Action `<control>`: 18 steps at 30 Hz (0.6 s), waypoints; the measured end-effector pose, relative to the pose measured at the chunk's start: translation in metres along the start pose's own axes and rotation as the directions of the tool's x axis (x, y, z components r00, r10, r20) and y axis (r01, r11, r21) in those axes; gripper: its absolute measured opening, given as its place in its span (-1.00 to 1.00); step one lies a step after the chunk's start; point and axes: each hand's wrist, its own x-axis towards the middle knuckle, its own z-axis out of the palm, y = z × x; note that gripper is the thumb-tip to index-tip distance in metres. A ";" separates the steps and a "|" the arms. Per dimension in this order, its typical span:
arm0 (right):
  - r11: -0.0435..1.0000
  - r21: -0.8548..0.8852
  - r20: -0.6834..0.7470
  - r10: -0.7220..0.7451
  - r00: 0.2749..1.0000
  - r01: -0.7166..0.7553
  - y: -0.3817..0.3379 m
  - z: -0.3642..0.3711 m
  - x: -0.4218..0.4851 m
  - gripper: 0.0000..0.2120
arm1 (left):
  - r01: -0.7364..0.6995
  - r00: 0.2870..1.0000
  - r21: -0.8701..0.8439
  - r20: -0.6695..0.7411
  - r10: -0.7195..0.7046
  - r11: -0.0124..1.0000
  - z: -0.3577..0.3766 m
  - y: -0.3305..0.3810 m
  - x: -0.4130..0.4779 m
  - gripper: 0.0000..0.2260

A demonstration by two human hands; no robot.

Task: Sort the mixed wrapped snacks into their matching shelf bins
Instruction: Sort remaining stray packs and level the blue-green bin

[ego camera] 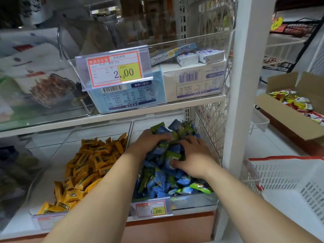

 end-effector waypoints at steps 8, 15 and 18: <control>0.965 0.260 -0.047 -0.018 0.999 0.030 -0.003 -0.009 -0.002 -0.39 | -0.073 0.977 0.063 0.204 0.058 0.995 -0.009 0.000 -0.016 -0.77; 0.973 0.229 -0.039 -0.027 0.999 0.036 -0.003 -0.008 -0.001 -0.41 | -0.159 0.945 0.106 0.303 0.120 0.982 -0.009 0.000 -0.026 -0.74; 0.971 0.235 -0.102 -0.020 0.995 0.044 -0.002 -0.009 -0.002 -0.68 | -0.174 0.979 0.157 0.136 0.153 0.972 -0.009 0.001 -0.024 -0.71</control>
